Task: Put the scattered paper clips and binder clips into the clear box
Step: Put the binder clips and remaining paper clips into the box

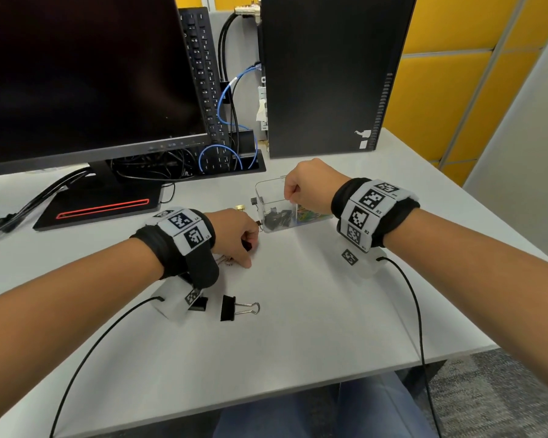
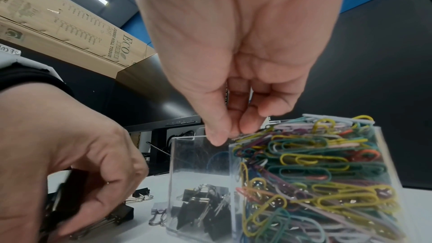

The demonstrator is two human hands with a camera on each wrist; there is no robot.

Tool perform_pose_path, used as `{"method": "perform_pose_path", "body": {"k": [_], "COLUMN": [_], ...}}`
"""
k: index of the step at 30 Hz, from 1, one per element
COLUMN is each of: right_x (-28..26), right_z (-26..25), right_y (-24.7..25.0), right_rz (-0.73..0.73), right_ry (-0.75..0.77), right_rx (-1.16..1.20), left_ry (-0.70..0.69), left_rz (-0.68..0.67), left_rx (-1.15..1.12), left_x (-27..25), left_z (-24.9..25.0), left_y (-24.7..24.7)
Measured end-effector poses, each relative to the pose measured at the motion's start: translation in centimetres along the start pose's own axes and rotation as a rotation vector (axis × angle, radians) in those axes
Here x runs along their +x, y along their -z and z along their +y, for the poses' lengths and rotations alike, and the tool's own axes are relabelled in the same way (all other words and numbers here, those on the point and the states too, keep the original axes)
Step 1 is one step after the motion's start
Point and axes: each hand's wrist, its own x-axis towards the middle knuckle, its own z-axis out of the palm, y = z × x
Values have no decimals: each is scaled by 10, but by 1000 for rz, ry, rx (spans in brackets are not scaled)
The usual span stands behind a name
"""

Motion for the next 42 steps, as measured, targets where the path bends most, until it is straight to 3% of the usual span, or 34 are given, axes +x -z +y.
{"method": "perform_pose_path", "body": {"k": [2, 5, 8, 12, 15, 24, 28, 30, 32, 35, 38, 42], "right_x": [0, -1, -2, -1, 0, -2, -2, -1, 0, 2, 7, 7], "right_z": [1, 2, 3, 6, 8, 0, -4, -5, -5, -7, -7, -15], "right_y": [-1, 0, 0, 2, 3, 4, 2, 1, 0, -2, -4, -5], "right_rz": [1, 7, 4, 15, 20, -11, -29, -30, -29, -25, -24, 0], "right_ry": [-2, 9, 3, -27, -59, -67, -70, -70, -72, -81, -100, -102], "right_rx": [-2, -4, 10, 58, 70, 50, 43, 27, 5, -32, -64, -128], "left_ry": [-12, -21, -49, -12, 19, 25, -12, 40, 118, 279, 345, 293], "left_rz": [104, 395, 644, 774, 747, 658, 636, 641, 541, 226, -14, -38], "left_rx": [-130, -461, -602, -723, -644, -112, -104, -168, -122, 47, 52, 51], "left_x": [-2, -2, 5, 20, 25, 21, 15, 12, 10, 8, 4, -1], "left_z": [-3, -2, 4, 11, 17, 14, 1, -8, -19, -32, -37, -34], "left_y": [10, 30, 44, 45, 38, 17, 21, 26, 26, 20, 11, 1]}}
